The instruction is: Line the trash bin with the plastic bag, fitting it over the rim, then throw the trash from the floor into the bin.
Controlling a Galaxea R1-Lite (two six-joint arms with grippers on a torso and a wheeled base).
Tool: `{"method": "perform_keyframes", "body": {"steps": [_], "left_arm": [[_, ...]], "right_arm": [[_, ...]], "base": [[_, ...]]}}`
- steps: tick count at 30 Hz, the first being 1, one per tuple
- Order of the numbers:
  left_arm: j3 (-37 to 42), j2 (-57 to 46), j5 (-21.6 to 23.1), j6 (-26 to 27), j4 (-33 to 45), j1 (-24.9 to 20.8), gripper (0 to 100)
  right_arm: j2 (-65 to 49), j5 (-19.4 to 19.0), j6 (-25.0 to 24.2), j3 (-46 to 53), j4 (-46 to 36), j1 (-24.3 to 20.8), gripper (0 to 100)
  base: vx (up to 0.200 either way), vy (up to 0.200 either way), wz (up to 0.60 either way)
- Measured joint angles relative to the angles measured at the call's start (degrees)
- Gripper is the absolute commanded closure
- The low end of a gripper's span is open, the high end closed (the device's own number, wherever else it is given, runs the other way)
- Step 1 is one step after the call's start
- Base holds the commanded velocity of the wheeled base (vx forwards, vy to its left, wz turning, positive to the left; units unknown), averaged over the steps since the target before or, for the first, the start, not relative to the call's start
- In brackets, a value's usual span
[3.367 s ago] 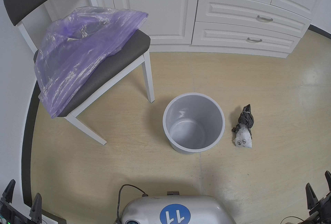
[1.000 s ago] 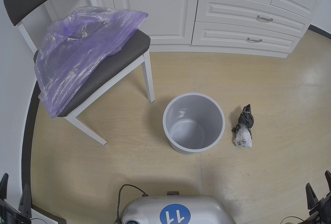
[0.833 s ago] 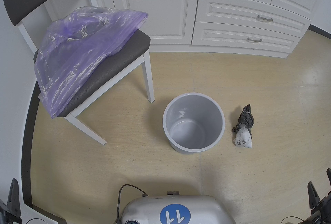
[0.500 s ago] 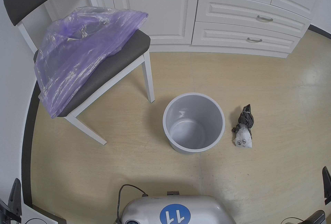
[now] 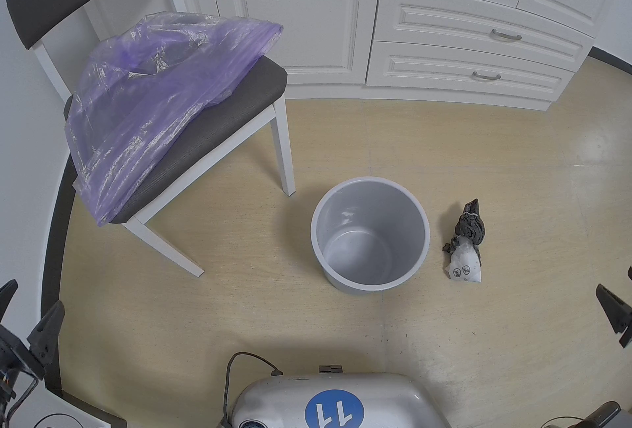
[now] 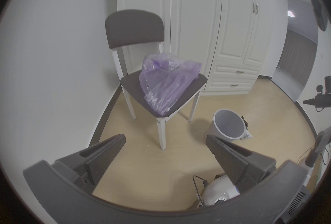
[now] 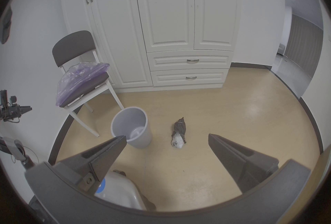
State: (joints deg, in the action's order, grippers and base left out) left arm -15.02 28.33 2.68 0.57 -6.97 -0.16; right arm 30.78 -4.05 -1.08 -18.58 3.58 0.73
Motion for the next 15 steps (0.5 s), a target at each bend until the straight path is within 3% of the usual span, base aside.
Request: {"method": "perform_keyframes", "body": {"steps": [9,11,15], "left_arm": [[-0.4,14.3,-3.3,1.0,-11.8,-0.4,0],[-0.4,17.4,-5.4,1.1,-14.9,-1.2,0],[-0.4,23.1,-11.4,1.2,-20.2,-3.9,0]], "right_arm": [[11.6,2.0,-0.2,-1.3,13.1,-0.8,0],[13.9,4.6,-0.5,-1.4,16.0,-1.9,0],[18.9,13.3,-1.9,-1.5,22.2,-8.2,0]], "base": [[0.0,0.0,0.0],[0.0,0.0,0.0],[0.0,0.0,0.0]]}}
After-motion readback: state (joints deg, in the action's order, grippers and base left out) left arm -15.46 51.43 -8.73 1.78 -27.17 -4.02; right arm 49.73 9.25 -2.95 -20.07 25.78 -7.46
